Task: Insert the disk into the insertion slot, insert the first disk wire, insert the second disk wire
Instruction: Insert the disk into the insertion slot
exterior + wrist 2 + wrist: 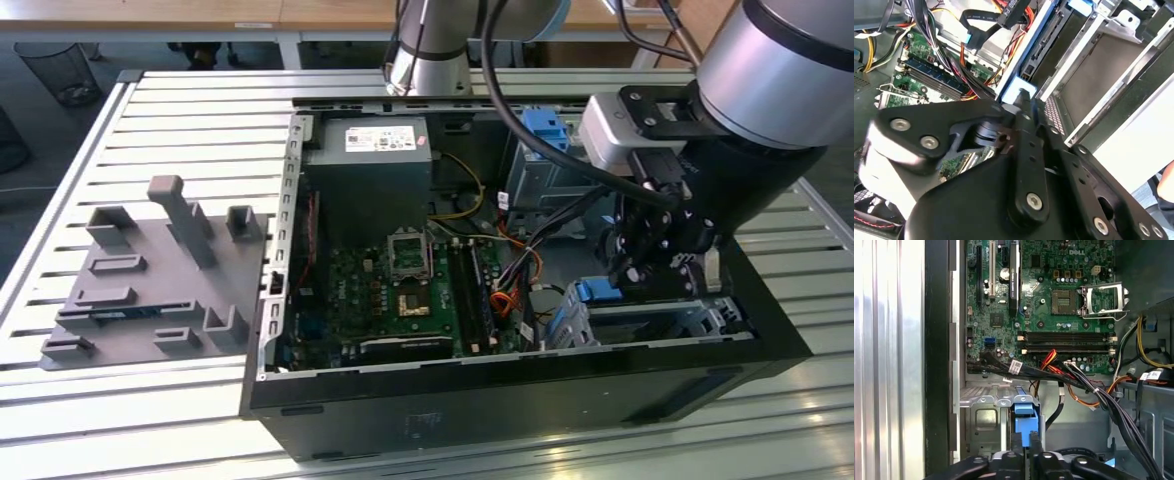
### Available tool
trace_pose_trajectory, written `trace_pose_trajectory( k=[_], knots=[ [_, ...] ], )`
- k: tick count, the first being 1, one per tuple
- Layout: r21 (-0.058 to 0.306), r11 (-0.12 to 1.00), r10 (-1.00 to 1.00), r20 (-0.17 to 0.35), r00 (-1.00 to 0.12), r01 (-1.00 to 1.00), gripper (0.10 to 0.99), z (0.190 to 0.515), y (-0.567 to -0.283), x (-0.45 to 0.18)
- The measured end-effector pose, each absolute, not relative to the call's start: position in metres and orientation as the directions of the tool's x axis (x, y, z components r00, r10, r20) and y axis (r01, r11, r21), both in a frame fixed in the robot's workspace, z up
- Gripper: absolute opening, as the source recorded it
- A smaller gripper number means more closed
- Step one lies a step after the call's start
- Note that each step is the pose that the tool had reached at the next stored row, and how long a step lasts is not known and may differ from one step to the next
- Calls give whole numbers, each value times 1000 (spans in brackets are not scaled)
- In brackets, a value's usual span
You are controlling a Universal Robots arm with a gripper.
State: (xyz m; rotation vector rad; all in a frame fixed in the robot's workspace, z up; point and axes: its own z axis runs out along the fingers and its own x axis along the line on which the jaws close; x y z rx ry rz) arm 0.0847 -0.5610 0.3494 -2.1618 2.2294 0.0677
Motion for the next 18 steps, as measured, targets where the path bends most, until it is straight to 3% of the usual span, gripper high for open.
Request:
trace_pose_trajectory(
  k=[2, 3, 18],
  knots=[
    [7, 30, -998, -56, -31, -1000, 122, 349, -561, 84],
    [7, 30, -998, -56, -31, -1000, 106, 349, -561, 84],
    [7, 30, -998, -61, -31, -1000, 106, 349, -560, 84]
  ],
)
